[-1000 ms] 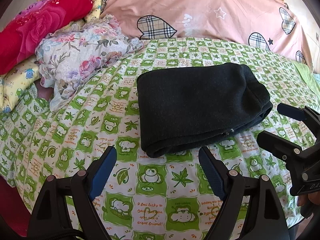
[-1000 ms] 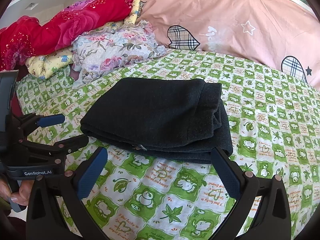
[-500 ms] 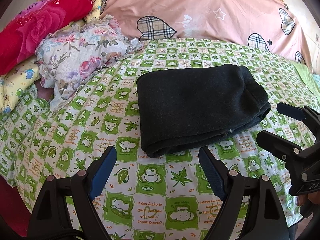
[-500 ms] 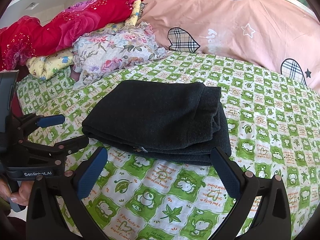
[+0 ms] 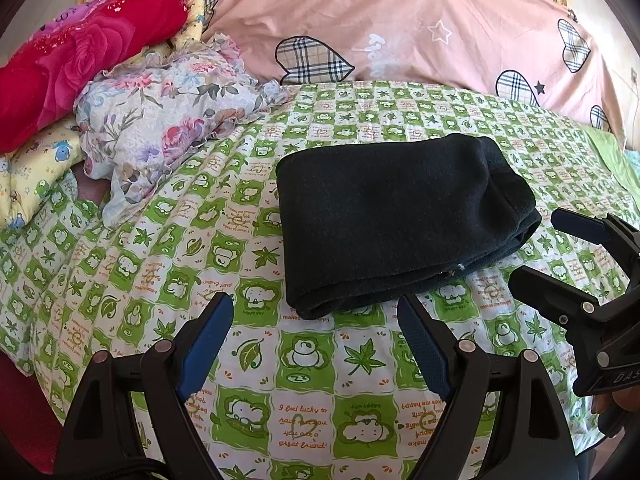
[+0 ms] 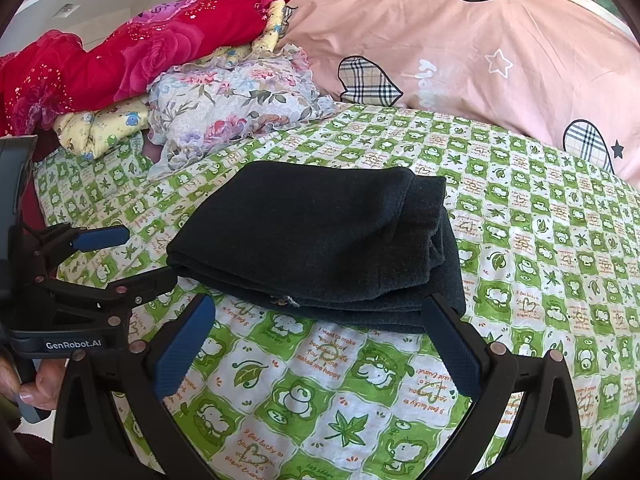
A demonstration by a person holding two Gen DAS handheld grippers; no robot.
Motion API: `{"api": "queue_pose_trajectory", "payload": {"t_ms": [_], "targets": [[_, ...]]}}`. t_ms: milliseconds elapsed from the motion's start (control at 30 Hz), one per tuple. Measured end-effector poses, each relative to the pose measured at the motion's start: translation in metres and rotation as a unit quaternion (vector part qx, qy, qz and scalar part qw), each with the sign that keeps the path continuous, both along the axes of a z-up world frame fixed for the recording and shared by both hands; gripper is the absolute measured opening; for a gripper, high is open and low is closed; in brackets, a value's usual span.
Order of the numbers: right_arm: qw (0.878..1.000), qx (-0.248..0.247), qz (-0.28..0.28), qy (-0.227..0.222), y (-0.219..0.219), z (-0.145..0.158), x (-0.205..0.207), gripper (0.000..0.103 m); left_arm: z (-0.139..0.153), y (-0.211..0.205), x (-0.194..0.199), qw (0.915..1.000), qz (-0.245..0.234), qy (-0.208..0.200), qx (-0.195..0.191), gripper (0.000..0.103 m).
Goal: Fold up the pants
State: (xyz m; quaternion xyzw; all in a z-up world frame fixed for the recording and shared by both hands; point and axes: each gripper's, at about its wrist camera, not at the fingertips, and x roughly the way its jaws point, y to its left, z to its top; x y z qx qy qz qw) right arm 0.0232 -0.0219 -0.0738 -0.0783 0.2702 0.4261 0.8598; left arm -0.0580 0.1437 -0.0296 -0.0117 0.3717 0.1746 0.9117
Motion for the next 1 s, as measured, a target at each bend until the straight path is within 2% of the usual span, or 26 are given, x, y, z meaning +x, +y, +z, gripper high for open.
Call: {"api": "queue_pose_trajectory", "payload": {"t_ms": [1000], "targets": [[1.0, 0.01, -0.007, -0.005, -0.0028, 0.0074, -0.0023, 0.103, 0.0038, 0.0007, -0.0005, 1.0, 0.004, -0.007, 0.005, 0.085]]}}
